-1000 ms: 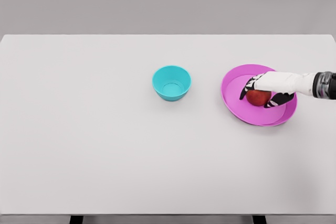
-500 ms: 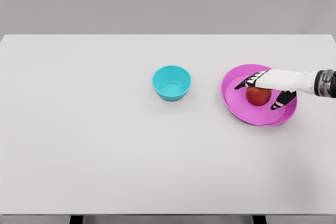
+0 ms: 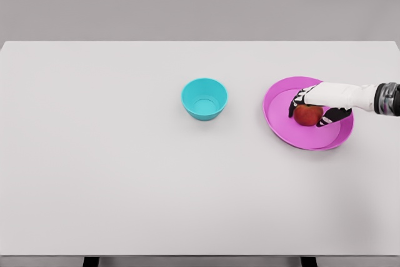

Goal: Put the apple from the pink plate into the blue bowl with your right arm

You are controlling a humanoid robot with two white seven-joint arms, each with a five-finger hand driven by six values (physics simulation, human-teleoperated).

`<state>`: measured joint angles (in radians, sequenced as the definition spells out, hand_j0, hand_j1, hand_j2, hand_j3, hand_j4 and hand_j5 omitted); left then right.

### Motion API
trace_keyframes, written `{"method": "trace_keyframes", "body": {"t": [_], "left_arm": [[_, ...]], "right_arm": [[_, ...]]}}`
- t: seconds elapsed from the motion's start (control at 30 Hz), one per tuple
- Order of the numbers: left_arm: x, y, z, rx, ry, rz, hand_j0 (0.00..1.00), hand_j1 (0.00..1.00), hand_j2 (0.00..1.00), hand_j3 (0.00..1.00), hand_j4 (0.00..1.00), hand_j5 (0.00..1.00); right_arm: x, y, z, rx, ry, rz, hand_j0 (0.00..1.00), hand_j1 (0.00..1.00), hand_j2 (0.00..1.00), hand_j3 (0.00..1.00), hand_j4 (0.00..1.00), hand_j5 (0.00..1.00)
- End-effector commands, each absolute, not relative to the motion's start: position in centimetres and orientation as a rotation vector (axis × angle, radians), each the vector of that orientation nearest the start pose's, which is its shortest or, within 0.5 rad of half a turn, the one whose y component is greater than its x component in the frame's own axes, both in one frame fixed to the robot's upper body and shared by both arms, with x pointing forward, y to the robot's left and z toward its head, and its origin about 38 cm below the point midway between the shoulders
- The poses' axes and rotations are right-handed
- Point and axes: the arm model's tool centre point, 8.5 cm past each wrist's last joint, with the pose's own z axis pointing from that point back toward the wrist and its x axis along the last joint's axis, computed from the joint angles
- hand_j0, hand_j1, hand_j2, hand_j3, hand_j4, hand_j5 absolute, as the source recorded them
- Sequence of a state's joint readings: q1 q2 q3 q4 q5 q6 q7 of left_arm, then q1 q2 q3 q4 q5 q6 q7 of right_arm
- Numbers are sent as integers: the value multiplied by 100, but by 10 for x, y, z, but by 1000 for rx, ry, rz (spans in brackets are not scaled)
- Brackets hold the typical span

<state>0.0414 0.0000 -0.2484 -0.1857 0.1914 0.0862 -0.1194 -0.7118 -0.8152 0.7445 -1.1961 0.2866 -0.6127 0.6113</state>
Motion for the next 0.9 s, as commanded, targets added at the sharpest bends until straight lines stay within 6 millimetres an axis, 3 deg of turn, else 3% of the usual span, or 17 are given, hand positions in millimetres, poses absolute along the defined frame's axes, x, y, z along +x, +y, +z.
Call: {"method": "trace_keyframes", "body": {"t": [0.0, 0.57, 0.87], "left_arm": [[26, 246, -264, -72, -48, -63, 100, 100, 100, 100, 100, 100], [26, 246, -264, -72, -48, -63, 100, 100, 100, 100, 100, 100], [26, 246, -264, -72, -48, -63, 100, 100, 100, 100, 100, 100]], "right_arm": [[451, -344, 172, -254, -1187, 2006, 57, 57, 57, 57, 57, 57], [464, -342, 204, -318, -1245, 2006, 57, 57, 57, 57, 57, 57], [472, -312, 223, -323, -1333, 2044, 57, 57, 57, 57, 57, 57]]}}
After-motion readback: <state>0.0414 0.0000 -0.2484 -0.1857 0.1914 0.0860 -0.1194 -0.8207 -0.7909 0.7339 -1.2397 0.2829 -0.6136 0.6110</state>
